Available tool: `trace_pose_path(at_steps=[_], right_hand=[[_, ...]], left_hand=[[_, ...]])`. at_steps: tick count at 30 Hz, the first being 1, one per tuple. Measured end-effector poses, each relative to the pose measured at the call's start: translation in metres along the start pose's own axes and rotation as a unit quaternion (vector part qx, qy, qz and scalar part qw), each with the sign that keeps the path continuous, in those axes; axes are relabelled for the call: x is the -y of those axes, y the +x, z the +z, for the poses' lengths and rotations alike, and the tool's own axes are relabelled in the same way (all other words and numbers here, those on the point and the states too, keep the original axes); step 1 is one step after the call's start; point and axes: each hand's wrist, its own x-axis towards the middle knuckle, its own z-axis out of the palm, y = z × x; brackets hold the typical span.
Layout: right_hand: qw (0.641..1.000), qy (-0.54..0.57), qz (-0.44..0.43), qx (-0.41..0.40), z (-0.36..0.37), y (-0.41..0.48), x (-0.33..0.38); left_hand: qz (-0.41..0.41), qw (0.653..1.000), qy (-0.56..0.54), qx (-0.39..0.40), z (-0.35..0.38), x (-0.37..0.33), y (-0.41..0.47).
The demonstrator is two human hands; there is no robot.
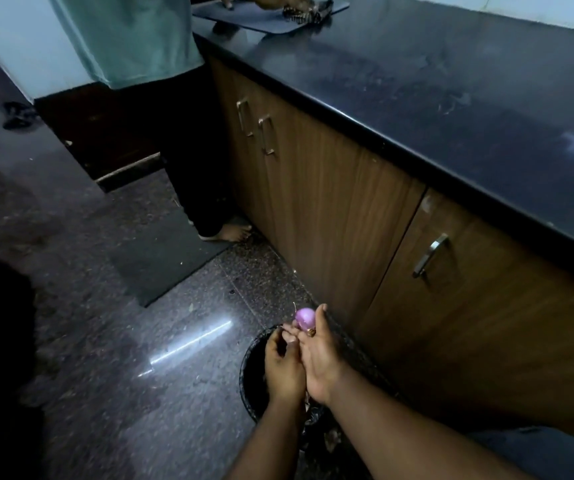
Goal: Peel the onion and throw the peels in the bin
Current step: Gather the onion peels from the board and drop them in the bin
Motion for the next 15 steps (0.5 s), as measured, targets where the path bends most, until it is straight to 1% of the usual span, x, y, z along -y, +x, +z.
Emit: trace_pose_path(at_steps=[1, 2, 4, 5, 6, 7, 9, 10, 12, 15], right_hand=[[1.000, -0.002, 0.001, -0.007, -0.002, 0.002, -0.001], [1.000, 0.003, 0.002, -0.008, -0.002, 0.000, 0.000], [1.000, -0.003, 0.008, -0.002, -0.001, -0.004, 0.003], [1.000, -0.015, 0.006, 0.002, -0.001, -0.003, 0.003], [1.000, -0.022, -0.006, 0.003, 0.001, -0.007, 0.005], [0.999, -0.029, -0.017, 0.010, 0.001, -0.006, 0.005], [0.999, -0.021, -0.029, 0.007, 0.005, -0.007, 0.004], [1.000, -0.016, -0.027, -0.003, 0.006, -0.006, 0.001], [0.999, -0.032, -0.015, 0.006, 0.006, -0.014, 0.003], [0.999, -0.020, -0.019, 0.028, 0.001, -0.016, 0.008]], left_hand=[[-0.004, 1.000, 0.028, -0.003, -0.002, 0.003, 0.002], [-0.007, 0.997, 0.075, -0.023, -0.005, 0.007, 0.007], [-0.027, 0.977, 0.190, -0.093, -0.013, 0.008, 0.010], [-0.036, 0.967, 0.209, -0.137, -0.014, 0.005, 0.009], [-0.035, 0.967, 0.199, -0.156, -0.013, 0.000, 0.005], [-0.026, 0.973, 0.173, -0.151, -0.010, -0.007, -0.003], [0.006, 0.989, 0.109, -0.104, 0.001, -0.020, -0.017], [0.019, 0.993, 0.095, -0.071, 0.005, -0.022, -0.020], [0.042, 0.990, 0.125, -0.042, 0.006, -0.023, -0.019], [0.015, 0.982, 0.171, -0.081, -0.003, -0.017, -0.008]])
